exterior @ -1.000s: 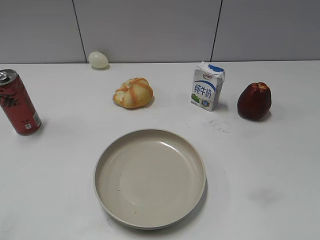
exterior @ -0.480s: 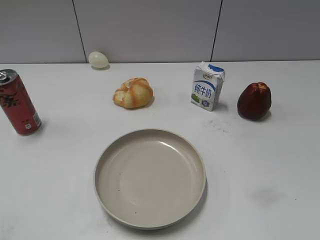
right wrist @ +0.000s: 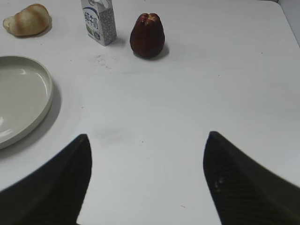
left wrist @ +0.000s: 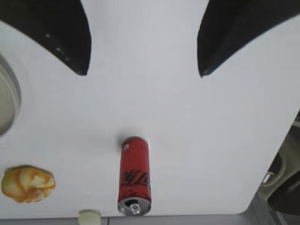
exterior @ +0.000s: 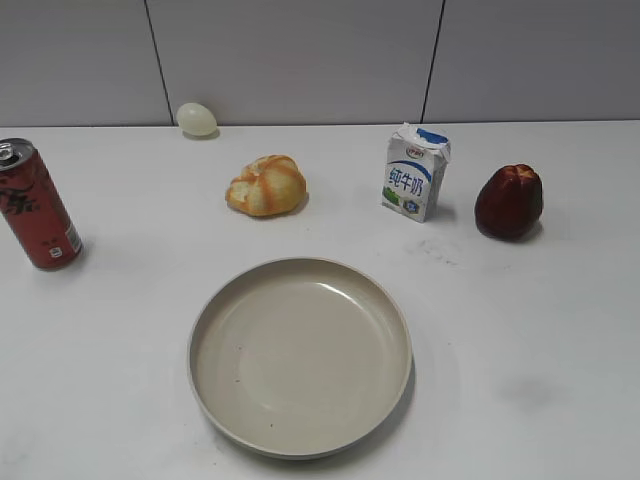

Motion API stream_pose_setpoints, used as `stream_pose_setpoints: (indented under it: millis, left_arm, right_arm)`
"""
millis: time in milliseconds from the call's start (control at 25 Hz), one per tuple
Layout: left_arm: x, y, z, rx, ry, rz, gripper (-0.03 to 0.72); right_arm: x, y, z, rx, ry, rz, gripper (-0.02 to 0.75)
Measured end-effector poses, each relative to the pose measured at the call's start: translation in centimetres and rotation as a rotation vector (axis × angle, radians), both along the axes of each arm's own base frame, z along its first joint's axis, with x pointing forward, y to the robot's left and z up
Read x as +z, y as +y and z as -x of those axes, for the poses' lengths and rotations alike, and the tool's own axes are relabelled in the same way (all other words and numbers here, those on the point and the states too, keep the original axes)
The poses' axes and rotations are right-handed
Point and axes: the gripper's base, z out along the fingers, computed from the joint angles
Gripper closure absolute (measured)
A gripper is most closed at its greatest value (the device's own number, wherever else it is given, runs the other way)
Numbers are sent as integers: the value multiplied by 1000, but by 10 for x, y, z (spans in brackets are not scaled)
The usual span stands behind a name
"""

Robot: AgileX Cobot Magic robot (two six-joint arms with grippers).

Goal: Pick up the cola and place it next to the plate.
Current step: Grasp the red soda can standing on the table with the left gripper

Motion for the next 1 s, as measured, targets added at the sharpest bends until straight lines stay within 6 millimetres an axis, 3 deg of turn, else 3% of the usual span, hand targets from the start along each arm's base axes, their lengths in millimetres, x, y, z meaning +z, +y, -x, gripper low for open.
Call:
stream_pose_setpoints:
  millis: [280, 480, 600, 840, 1000]
  left_arm:
    - [25, 7, -83, 17, 180, 16, 148]
    - [38, 13, -147, 21, 281, 18, 27]
    - [44, 13, -186, 8, 322, 0, 2]
    - [44, -2, -261, -69, 435, -25, -4]
    - [28, -17, -301, -119, 523, -41, -4]
  right_arm:
    - [0, 0, 0, 0, 0, 0, 144]
    - [0, 0, 0, 0, 0, 0, 144]
    - [0, 0, 0, 0, 0, 0, 144]
    - [0, 0, 0, 0, 0, 0, 144]
    - [0, 0, 0, 0, 0, 0, 144]
